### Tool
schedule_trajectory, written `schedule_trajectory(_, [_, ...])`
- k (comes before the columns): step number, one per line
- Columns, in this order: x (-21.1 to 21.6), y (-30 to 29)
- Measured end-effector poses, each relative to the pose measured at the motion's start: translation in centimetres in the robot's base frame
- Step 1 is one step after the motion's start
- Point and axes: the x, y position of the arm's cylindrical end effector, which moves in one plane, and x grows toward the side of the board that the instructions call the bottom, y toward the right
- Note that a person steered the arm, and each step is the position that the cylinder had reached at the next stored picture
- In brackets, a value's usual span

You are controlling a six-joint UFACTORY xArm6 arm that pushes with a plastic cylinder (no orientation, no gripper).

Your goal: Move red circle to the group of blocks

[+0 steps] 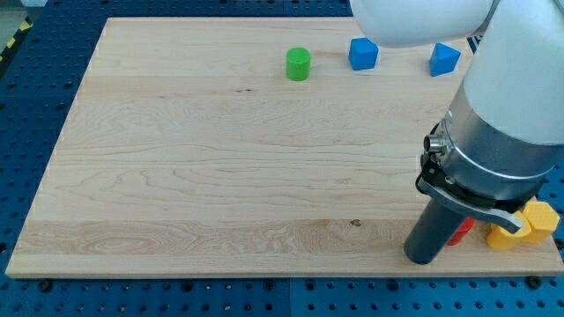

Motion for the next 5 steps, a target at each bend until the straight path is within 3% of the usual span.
schedule_trajectory(5, [-1.8,3.0])
